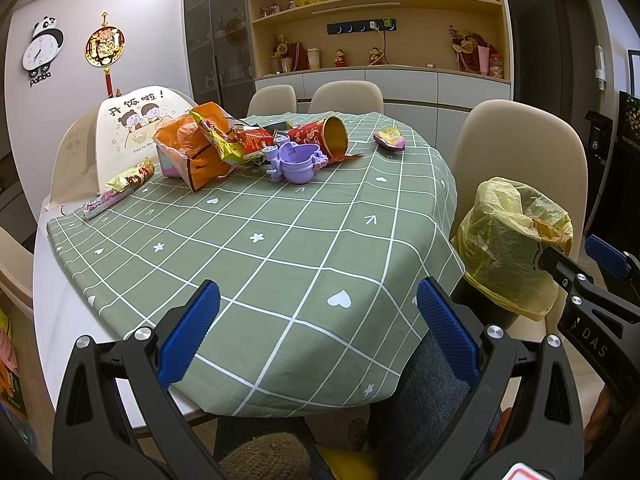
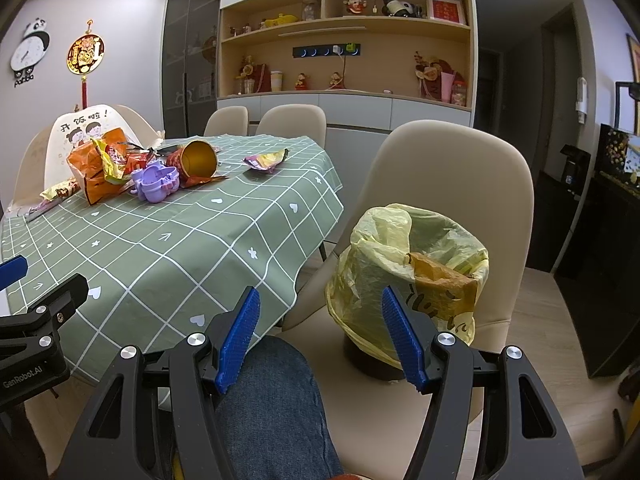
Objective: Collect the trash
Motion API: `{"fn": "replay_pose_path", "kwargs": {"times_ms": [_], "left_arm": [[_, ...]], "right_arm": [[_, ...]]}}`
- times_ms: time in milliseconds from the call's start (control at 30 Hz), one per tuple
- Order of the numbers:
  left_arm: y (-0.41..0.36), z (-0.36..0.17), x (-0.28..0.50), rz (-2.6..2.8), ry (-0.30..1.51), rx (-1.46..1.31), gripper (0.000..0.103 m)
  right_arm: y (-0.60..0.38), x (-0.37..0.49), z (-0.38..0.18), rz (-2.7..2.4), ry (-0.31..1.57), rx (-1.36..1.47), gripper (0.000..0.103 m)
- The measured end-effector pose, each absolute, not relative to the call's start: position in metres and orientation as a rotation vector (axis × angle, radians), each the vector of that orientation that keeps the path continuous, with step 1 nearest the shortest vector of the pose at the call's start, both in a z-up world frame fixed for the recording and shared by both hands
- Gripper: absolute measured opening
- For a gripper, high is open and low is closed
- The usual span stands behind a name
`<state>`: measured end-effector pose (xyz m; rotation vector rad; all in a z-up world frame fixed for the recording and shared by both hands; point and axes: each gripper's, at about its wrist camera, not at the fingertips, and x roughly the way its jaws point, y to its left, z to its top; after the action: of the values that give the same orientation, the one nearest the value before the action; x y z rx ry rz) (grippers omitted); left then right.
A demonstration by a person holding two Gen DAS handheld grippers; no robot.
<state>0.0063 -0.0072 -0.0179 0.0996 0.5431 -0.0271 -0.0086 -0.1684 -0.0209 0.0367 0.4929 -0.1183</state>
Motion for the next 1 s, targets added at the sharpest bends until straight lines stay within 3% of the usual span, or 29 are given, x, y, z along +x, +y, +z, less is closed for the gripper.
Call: {"fn": "replay_pose_path", "kwargs": {"times_ms": [767, 1000], "left_arm": [[-0.011, -0.015, 0.013, -0.045, 0.545, 0.095, 0.094], [0.010, 0.018, 0.052, -0.105, 0.547, 0.066, 0.094]], "right_arm": [[-0.176, -0.003, -0.020, -0.132, 0.497, 0.017, 0.060], [-0.179, 0.031, -0.003, -0.141, 0.514, 0.004, 0.060]]}}
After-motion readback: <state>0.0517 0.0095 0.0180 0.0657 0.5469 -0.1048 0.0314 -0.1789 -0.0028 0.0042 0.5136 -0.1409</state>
